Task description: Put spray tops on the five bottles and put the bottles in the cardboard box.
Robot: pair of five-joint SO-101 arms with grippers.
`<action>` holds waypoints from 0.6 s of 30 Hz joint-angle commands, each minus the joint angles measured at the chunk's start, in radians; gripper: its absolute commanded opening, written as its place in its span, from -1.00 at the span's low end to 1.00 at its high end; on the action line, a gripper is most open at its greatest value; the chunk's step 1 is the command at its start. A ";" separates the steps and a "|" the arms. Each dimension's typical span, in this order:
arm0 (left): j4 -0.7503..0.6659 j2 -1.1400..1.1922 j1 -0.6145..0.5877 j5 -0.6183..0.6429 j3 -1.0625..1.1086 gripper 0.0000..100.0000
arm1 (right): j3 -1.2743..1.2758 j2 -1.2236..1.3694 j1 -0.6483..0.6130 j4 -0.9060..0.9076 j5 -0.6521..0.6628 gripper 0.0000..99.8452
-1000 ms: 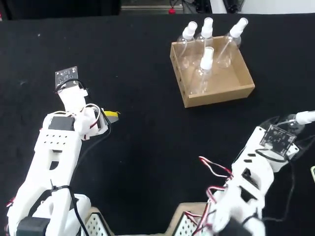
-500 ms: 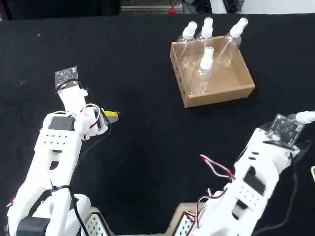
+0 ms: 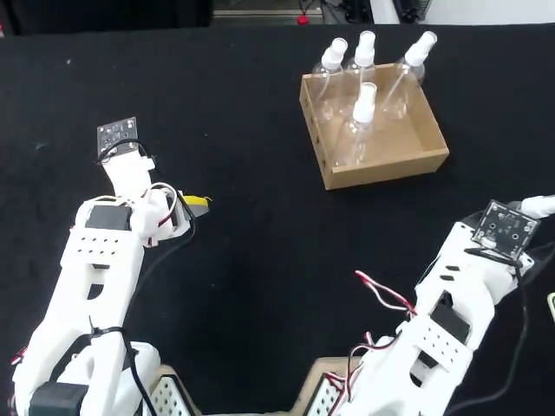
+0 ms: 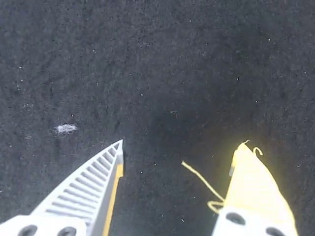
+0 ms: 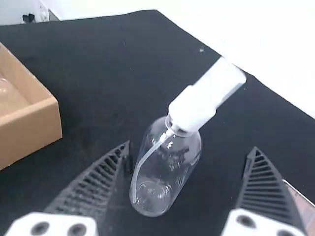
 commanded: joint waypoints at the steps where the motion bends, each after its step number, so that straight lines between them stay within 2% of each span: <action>1: -0.014 -0.011 0.001 0.002 -0.005 -0.33 | -0.067 -0.028 0.006 0.002 0.000 -0.34; 7: -0.014 -0.011 0.001 0.002 -0.005 -0.33 | -0.114 0.022 0.011 0.002 0.006 -0.34; 13: -0.012 -0.011 0.001 0.002 -0.004 -0.33 | -0.263 0.285 0.012 0.000 0.002 -0.34; 18: -0.017 -0.011 0.001 0.002 -0.004 -0.33 | -0.249 0.407 0.014 -0.129 0.008 -0.34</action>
